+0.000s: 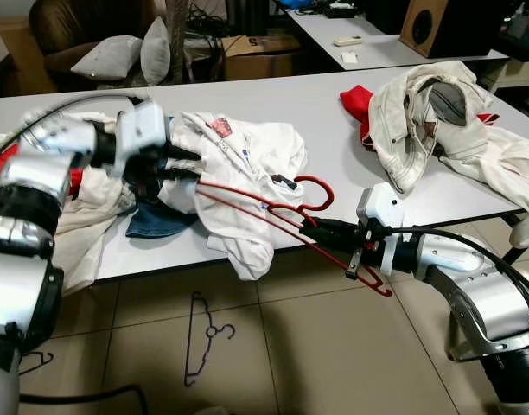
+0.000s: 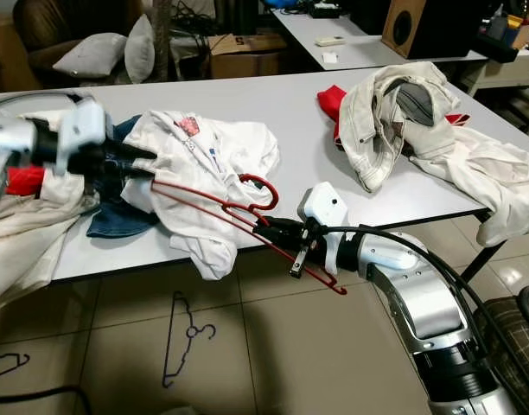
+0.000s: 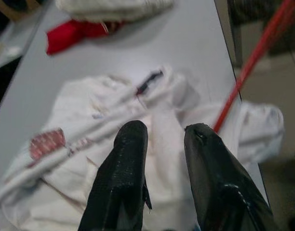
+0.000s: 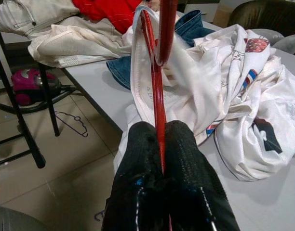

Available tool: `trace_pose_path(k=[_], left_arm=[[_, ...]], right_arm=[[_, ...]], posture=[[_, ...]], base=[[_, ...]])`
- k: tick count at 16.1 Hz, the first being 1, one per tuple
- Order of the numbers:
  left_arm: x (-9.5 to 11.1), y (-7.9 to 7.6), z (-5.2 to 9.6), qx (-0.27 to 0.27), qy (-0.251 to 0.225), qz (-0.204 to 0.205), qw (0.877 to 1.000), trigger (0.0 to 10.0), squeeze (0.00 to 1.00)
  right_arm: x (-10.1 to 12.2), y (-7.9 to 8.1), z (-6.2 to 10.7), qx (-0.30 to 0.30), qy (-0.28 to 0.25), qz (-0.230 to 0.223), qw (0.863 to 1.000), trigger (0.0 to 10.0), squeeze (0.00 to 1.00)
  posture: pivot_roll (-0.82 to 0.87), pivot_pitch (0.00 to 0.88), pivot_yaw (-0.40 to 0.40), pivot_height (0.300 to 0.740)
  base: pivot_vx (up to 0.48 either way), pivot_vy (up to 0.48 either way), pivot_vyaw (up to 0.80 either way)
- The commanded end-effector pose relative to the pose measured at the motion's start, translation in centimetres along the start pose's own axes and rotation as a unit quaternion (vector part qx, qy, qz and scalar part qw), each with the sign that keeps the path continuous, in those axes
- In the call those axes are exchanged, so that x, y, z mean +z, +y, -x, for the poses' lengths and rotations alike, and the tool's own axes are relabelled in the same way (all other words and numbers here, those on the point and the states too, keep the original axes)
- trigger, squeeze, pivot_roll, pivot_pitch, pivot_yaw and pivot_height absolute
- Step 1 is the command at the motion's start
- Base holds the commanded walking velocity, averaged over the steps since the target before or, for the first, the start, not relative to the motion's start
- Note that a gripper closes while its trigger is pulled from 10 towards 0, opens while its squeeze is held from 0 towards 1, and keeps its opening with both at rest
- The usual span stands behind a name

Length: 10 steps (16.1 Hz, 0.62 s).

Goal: Hang hanger

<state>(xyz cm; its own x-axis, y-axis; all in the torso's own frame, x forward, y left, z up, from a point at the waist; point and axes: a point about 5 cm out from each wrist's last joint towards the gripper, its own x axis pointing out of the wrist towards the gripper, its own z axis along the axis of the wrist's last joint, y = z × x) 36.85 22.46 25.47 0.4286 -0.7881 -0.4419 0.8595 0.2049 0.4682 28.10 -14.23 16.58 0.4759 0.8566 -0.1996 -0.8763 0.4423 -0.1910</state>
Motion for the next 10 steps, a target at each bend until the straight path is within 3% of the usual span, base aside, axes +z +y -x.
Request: trace_pose_path(k=[1,3,4,7,9,10], left_arm=[[0.6,0.4,0.2,0.007,-0.03,0.014,0.999,10.0,0.0],[1.1,1.0,0.6,0.037,-0.082,0.048,0.995,10.0,0.0],[0.9,1.3,0.9,0.064,-0.079,0.062,0.993,10.0,1.0],[0.3,1.1,0.8,0.118,-0.068,0.087,0.987,10.0,1.0],[-0.2,-0.5,-0.7,0.185,-0.06,0.114,0.974,10.0,1.0],[-0.4,-0.7,-0.9,0.211,-0.043,0.1,0.971,10.0,1.0]], right_arm=[[0.4,-0.2,0.2,-0.007,-0.007,0.012,1.0,10.0,0.0],[0.4,-0.1,0.1,-0.009,-0.009,0.013,1.0,10.0,0.0],[0.4,-0.1,0.1,-0.019,-0.01,0.014,1.0,10.0,0.0],[0.1,-0.6,0.2,-0.068,-0.001,0.013,0.998,10.0,0.0],[0.1,-0.1,0.2,-0.08,-0.012,0.003,0.997,10.0,0.0],[0.1,0.0,0.1,-0.079,-0.015,0.002,0.997,10.0,0.0]], posture=[[-0.06,0.0,0.044,0.74],[-0.06,0.0,0.042,0.74],[-0.06,0.0,0.045,0.74],[-0.06,0.0,0.058,0.74],[-0.06,0.0,0.051,0.74],[-0.05,0.0,0.049,0.74]], base=[[0.0,0.0,0.0],[0.0,0.0,0.0],[0.0,0.0,0.0],[0.0,0.0,0.0],[0.0,0.0,0.0],[0.0,0.0,0.0]])
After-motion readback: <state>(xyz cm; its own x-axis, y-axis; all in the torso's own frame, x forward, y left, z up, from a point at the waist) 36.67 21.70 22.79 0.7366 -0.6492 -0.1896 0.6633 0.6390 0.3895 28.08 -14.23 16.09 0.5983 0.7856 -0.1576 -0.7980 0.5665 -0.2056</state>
